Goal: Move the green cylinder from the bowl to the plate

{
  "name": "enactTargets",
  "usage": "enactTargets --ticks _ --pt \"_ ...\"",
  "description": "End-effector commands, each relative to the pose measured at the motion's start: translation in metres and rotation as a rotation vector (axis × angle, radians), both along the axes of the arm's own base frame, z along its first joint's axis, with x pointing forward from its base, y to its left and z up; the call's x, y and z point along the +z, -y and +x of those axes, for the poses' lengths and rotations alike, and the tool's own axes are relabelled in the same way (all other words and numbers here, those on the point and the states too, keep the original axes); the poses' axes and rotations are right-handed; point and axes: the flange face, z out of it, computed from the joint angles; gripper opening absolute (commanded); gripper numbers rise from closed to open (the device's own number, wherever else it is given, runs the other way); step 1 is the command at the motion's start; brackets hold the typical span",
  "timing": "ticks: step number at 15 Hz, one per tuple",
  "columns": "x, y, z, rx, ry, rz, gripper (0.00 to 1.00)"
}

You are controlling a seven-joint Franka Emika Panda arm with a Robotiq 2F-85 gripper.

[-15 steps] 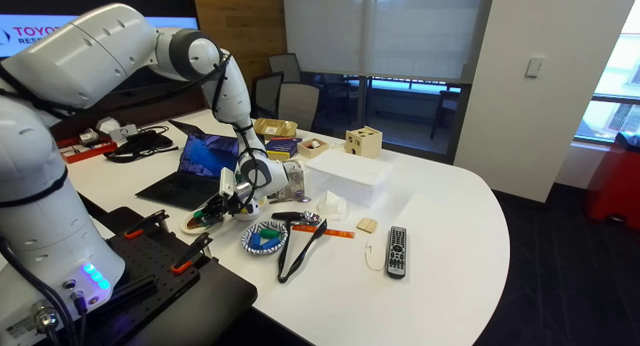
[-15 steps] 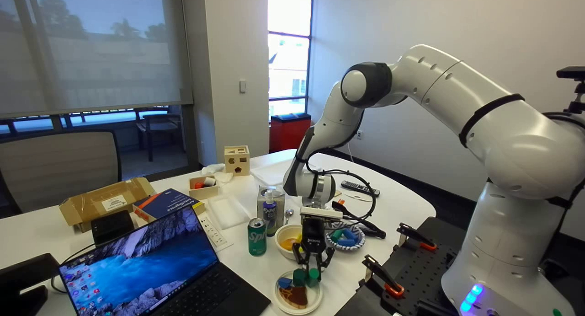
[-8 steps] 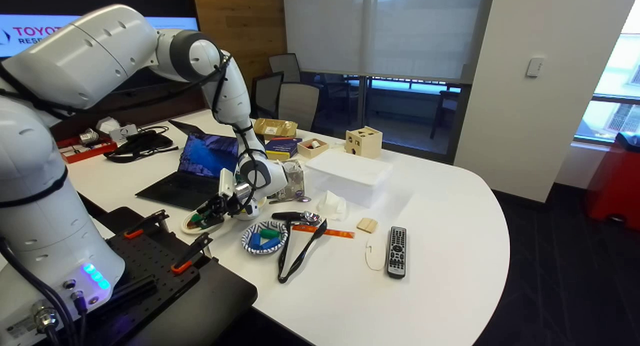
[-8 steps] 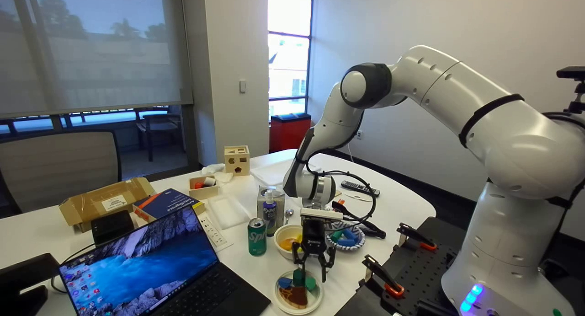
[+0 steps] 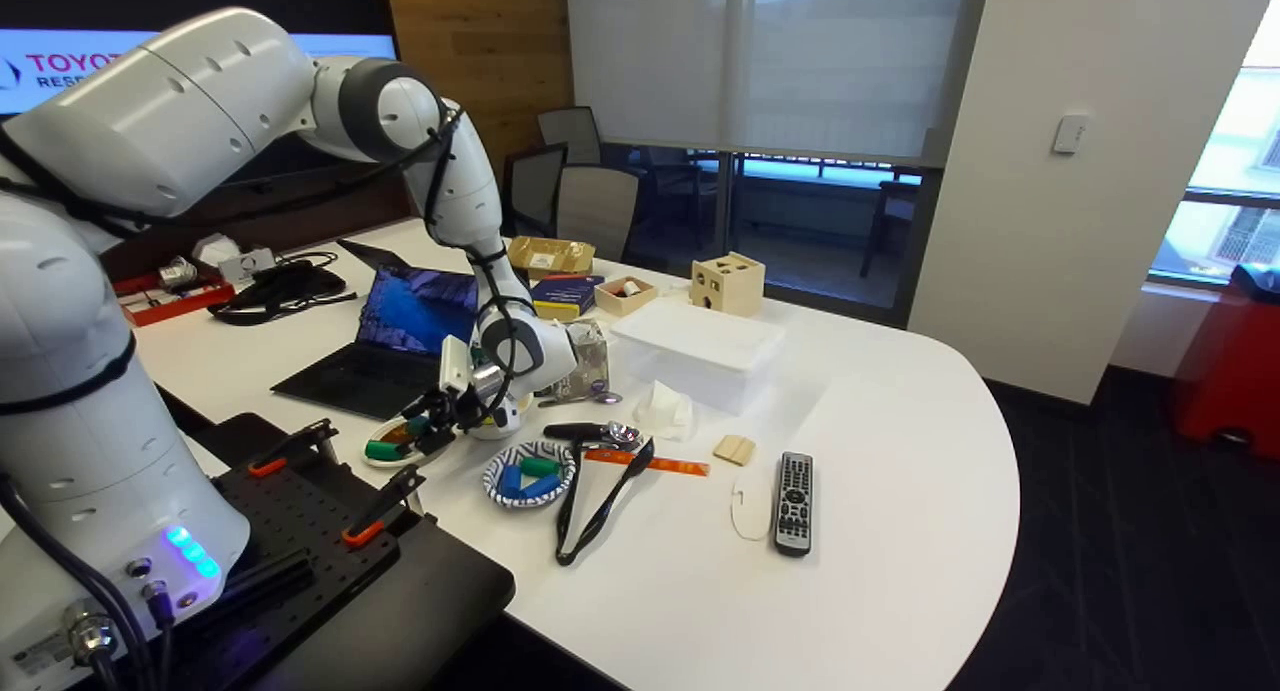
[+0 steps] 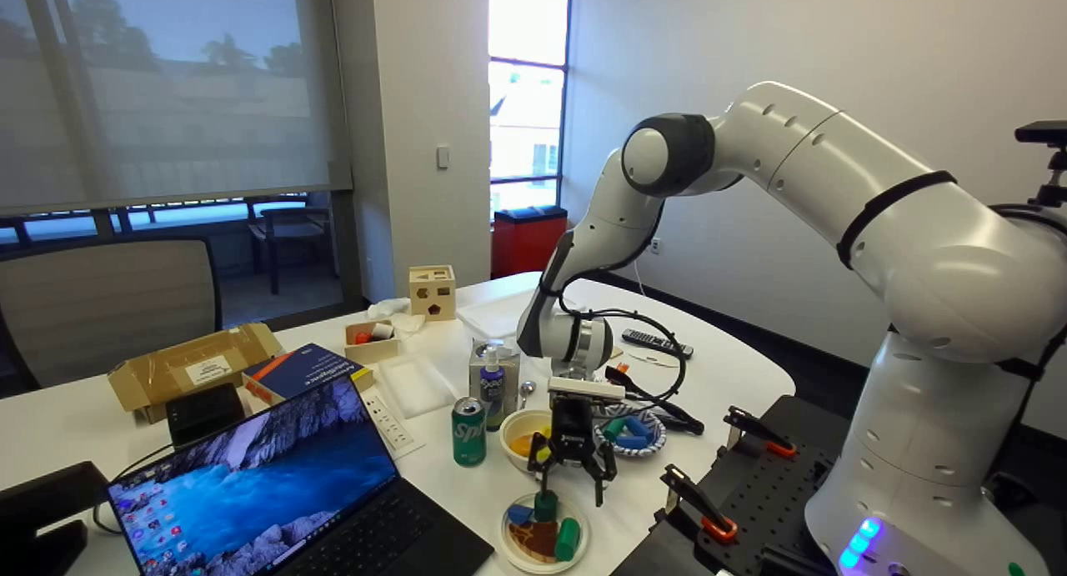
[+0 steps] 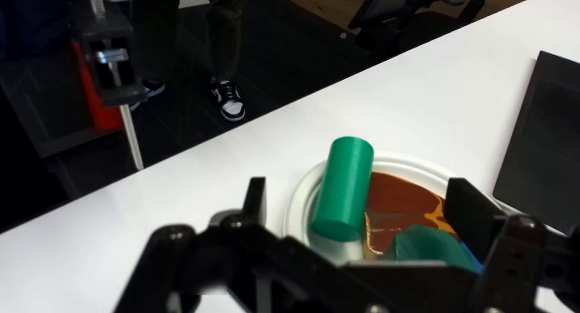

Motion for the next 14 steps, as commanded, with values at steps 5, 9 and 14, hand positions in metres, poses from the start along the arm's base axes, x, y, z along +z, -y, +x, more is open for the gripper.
enactTargets --ticks 5,9,14 --pt "0.105 0.027 0.023 0.027 0.171 -0.200 1.00" --pt "0.176 0.033 0.022 0.050 0.240 -0.376 1.00" --pt "0.266 0.030 0.010 0.190 0.400 -0.556 1.00"
